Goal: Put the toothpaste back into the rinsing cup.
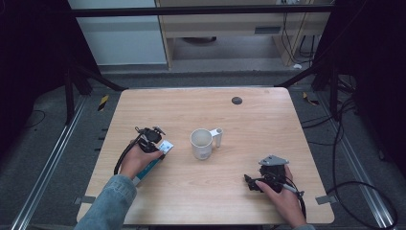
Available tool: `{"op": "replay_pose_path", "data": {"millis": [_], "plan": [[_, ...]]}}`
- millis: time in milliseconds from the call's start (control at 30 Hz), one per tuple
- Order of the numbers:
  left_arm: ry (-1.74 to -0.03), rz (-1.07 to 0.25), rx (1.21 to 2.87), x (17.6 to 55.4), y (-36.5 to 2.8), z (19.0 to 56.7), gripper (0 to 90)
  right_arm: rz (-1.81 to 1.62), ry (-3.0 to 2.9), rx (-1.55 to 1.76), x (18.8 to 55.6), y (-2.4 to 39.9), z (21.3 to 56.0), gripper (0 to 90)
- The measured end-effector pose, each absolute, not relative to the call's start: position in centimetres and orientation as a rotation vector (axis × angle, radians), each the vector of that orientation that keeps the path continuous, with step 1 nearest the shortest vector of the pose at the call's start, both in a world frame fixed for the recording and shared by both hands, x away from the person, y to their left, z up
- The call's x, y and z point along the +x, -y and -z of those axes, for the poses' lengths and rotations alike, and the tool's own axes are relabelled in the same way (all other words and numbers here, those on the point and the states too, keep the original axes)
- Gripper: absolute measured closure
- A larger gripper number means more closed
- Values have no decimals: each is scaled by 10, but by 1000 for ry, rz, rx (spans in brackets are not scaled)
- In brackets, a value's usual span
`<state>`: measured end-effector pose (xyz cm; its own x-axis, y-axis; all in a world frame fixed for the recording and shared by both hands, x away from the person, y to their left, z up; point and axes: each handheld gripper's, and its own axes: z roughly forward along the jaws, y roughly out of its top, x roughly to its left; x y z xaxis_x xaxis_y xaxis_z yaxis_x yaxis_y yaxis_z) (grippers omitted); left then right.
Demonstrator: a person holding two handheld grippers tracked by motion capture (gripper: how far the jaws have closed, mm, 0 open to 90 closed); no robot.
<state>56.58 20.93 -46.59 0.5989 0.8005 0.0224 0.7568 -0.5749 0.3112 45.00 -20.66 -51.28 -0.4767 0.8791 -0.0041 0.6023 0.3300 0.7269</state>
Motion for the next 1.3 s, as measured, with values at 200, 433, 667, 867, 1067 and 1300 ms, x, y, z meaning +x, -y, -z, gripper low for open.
{"op": "replay_pose_path", "data": {"millis": [200, 433, 667, 867, 1067, 1300], "plan": [[-1255, -240, 2578, 564, -206, 465, 568, -946, -2202, 1308, 450, 207, 513, 18], [-1222, -253, 2571, 560, -207, 458, 716, -946, -2202, 1308, 450, 207, 513, 17], [-1195, -285, 2505, 553, -218, 443, 771, -946, -2202, 1308, 450, 207, 513, 17], [-1167, -332, 2432, 545, -225, 422, 774, -946, -2202, 1308, 450, 207, 513, 18], [-1128, -378, 2387, 540, -225, 402, 774, -946, -2202, 1308, 450, 207, 513, 17], [-1102, -398, 2362, 539, -220, 392, 774, -946, -2202, 1308, 450, 207, 513, 17]]}}
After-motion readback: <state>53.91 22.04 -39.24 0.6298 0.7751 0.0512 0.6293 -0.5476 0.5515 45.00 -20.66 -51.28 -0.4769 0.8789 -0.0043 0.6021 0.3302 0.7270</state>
